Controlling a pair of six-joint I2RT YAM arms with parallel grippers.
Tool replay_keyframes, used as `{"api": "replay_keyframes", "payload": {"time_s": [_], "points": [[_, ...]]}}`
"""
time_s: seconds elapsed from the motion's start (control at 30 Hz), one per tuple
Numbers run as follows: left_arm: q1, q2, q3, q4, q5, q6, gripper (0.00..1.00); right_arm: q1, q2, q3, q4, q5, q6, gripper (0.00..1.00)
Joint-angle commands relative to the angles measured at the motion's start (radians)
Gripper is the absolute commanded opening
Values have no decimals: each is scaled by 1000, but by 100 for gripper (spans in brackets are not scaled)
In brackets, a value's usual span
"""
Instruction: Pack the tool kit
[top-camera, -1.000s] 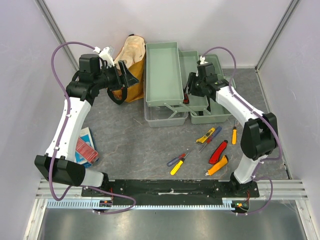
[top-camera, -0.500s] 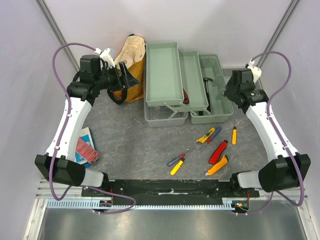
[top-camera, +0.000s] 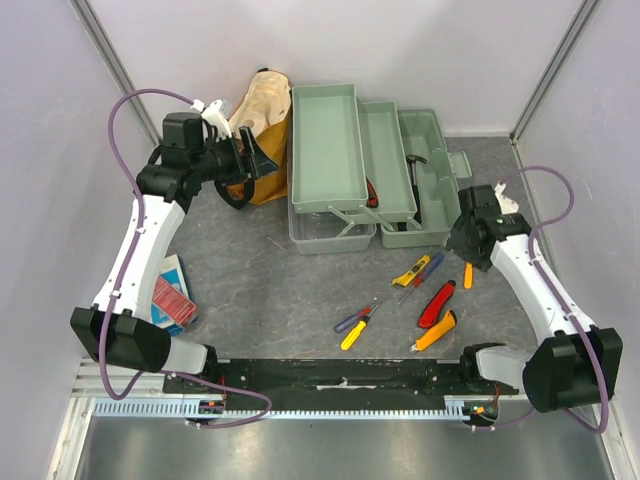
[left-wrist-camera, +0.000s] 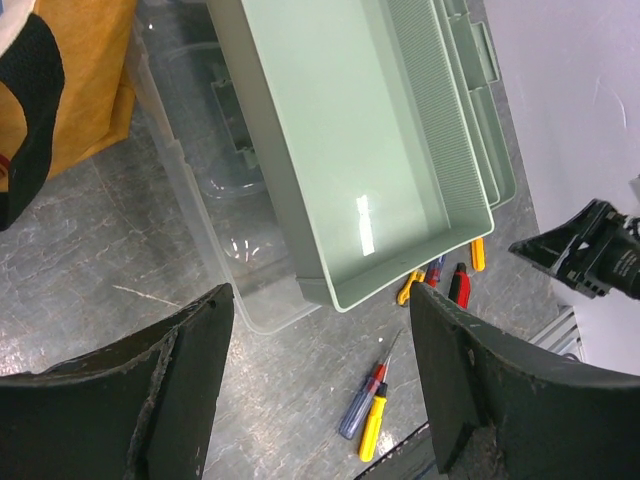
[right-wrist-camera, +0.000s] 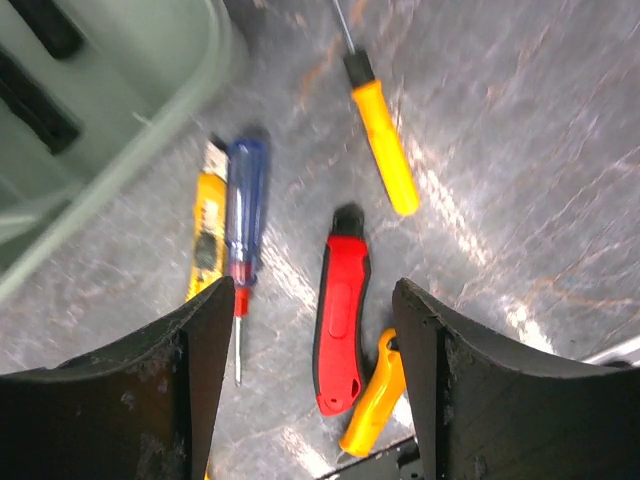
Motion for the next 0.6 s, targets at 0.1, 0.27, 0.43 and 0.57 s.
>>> {"api": "replay_keyframes", "payload": {"time_s": [0.1,0.27,0.43,0.57], "points": [[1,-13,-8,43,19,-2,77,-4,-36,-177,14,-137,119,71],[-1,-13,-18,43,19,-4,77,-3,-1,-226,32,-168,104,72],[1,-14,-41,43,18,-4,77,-3,31,-250,111,-228,70,69],[1,-23,-51,43,9,-1,77,-4,69,-266,137,-234,67,68]]}}
